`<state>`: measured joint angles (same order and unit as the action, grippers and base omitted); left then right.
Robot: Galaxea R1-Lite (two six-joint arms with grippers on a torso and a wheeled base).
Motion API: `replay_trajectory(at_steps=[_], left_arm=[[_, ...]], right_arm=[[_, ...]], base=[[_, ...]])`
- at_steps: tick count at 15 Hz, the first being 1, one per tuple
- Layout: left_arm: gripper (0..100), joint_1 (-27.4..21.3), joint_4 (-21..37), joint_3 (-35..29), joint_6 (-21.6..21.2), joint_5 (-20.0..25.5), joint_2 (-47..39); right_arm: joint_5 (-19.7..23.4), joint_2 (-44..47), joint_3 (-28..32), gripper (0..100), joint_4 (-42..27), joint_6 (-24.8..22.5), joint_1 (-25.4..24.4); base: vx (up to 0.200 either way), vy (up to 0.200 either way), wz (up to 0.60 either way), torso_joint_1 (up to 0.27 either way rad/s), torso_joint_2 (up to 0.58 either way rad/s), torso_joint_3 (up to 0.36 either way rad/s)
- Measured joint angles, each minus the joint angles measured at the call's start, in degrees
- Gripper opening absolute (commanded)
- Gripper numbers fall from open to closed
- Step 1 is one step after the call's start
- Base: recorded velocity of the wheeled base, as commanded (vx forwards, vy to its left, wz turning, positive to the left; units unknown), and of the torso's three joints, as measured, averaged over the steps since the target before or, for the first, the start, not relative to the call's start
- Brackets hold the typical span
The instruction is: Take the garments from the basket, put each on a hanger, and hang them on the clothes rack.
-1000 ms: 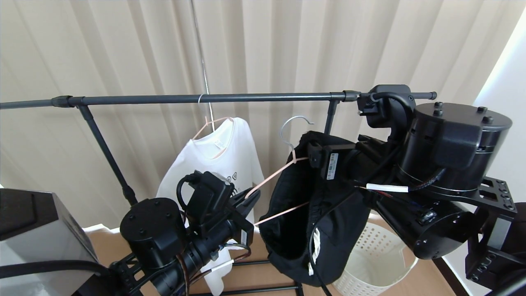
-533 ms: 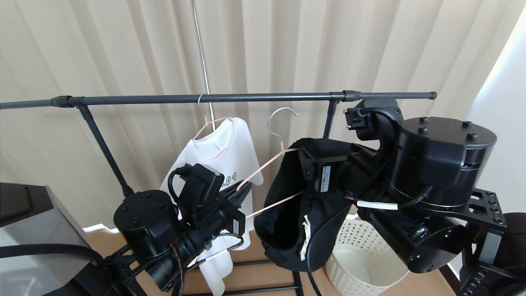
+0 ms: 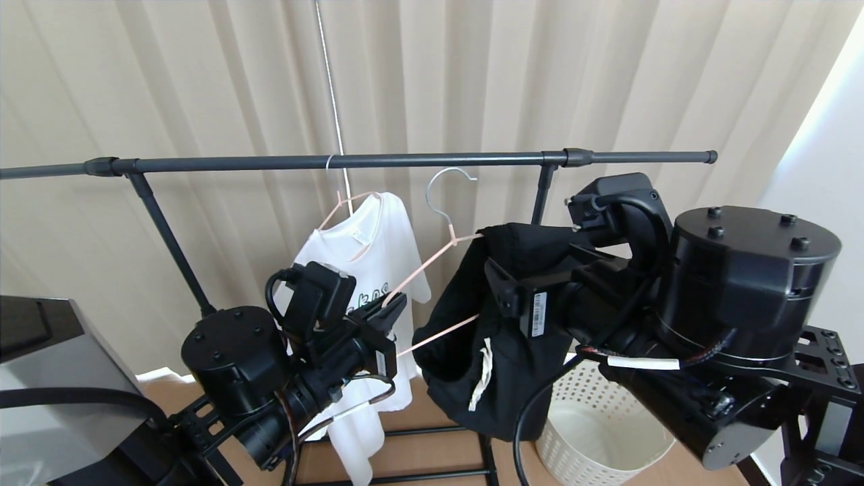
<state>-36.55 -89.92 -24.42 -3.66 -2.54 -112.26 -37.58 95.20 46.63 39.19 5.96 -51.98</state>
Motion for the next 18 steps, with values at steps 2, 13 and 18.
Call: replay_trajectory(at_steps=[2, 13, 18], left_arm=[[0, 0.35, 0.00, 0.91, 0.46, 3.00, -0.02], [0, 1.29, 0.00, 4.58, 1.21, 6.66, -0.04], [0, 1.11, -0.05, 5.81, 1.10, 9.56, 0.11]], right_arm=[[10.54, -2.32, -2.84, 100, -0.20, -3.28, 2.15], [56.77, -15.59, 4.58, 100, -38.55, -28.65, 29.68], [63.81, -6.91, 24.56, 100, -64.61, -45.18, 35.01]], base=[[0.000, 0.000, 0.00, 0.000, 0.00, 0.000], [0.000, 0.000, 0.00, 0.000, 0.00, 0.000], [0.000, 0.000, 0.00, 0.000, 0.00, 0.000]])
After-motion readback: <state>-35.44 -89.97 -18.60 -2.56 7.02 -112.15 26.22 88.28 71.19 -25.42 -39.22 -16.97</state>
